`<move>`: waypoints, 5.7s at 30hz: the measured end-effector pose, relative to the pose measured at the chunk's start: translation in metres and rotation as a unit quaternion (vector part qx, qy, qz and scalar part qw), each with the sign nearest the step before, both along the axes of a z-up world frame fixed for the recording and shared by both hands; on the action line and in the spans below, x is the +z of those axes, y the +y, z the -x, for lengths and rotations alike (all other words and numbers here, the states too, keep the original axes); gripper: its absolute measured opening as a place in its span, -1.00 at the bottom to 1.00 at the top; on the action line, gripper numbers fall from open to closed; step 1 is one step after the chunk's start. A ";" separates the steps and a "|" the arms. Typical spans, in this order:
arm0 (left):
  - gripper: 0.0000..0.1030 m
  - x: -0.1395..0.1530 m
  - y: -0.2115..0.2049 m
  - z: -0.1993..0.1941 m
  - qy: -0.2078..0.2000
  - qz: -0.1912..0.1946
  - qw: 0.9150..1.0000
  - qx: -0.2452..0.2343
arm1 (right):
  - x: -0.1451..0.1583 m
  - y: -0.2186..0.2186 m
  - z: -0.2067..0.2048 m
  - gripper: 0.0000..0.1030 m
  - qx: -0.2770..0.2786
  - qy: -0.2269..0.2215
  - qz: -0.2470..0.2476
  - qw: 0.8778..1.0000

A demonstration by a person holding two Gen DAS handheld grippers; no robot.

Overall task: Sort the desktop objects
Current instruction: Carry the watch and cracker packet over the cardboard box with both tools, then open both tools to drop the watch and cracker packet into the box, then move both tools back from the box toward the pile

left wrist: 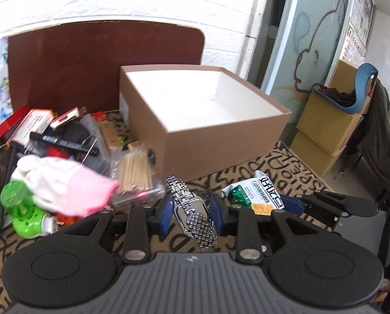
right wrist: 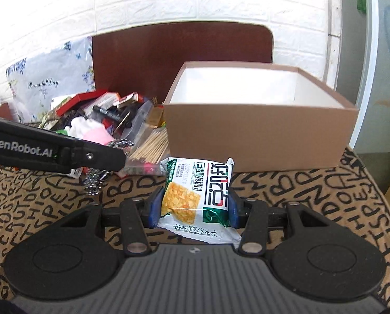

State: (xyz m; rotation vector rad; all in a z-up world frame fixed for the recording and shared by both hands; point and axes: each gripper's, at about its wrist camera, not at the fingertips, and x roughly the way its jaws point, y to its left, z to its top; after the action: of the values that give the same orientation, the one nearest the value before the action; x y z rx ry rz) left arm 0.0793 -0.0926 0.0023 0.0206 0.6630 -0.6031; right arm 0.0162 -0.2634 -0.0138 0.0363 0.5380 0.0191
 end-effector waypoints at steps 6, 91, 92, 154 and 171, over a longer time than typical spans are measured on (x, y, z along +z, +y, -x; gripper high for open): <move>-0.37 0.018 -0.014 -0.008 -0.015 0.007 1.000 -0.003 | 0.022 -0.015 0.000 -0.08 0.001 -0.037 0.000 0.999; 0.56 0.016 -0.144 -0.230 0.040 -0.042 0.998 0.033 | 0.040 -0.148 -0.270 0.74 -0.006 0.173 0.086 0.981; 0.56 0.019 -0.143 -0.225 0.034 -0.042 0.998 0.033 | 0.043 -0.146 -0.264 0.74 -0.009 0.166 0.083 0.983; 0.60 -0.005 0.079 0.029 -0.028 -0.003 0.983 0.182 | 0.039 0.087 -0.045 0.75 0.077 0.077 0.061 0.992; 0.60 -0.051 0.140 -0.021 0.046 0.006 0.967 0.251 | -0.003 0.123 -0.072 0.75 0.172 0.060 0.072 0.981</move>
State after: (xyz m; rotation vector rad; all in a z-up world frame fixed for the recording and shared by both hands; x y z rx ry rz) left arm 0.1004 0.0475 -0.0487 -0.1840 0.7212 -0.1190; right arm 0.0878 -0.1407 -0.0165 -0.1986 0.6599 0.3176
